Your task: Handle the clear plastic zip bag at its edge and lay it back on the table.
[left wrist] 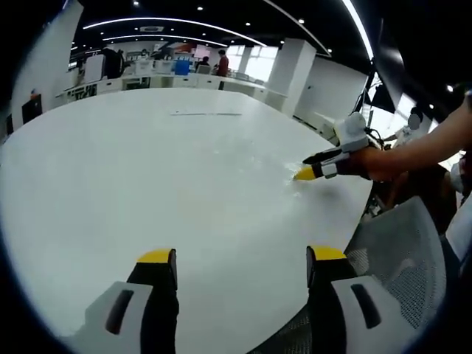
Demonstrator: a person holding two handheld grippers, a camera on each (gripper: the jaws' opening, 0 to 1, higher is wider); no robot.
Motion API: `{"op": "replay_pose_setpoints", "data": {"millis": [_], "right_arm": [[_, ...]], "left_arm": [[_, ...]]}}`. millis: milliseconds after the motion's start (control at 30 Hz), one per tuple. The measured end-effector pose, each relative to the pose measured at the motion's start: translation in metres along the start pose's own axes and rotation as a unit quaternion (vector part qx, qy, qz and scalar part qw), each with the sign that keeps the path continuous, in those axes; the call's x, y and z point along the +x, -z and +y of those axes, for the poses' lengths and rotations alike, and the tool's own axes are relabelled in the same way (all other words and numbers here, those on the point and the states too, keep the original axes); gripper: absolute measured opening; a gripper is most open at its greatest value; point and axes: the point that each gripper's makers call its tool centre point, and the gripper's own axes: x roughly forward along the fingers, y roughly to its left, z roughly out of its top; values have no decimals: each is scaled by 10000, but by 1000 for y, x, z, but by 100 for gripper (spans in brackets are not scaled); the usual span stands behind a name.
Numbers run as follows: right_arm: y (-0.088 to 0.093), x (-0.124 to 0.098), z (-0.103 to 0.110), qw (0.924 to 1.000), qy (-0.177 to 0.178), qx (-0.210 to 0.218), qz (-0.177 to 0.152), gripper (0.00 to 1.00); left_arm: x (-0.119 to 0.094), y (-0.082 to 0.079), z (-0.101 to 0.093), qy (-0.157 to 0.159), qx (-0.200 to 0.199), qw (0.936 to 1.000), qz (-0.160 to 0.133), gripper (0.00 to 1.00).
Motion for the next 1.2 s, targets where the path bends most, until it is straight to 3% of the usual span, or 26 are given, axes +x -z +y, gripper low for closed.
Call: {"op": "replay_pose_setpoints", "data": {"millis": [267,633,767,900,1200], "right_arm": [[0,1,10,9999,-61,-95,29,46],[1,-2,33,9994,-199,-226,143,20],[-1,2,43,9991,-327,-184,206,14],[-3,1,54,9993,-324,34,196,0],[-12,1,79,9979,-326,554,89,0]], "left_arm": [[0,1,-2,17,18,10000,28,68],[0,0,-3,41,30,10000,22,66],[0,0,-4,63,65,10000,26,64],[0,-1,-6,96,123,9999,23,63],[-1,-3,-13,155,256,9995,18,61]]}}
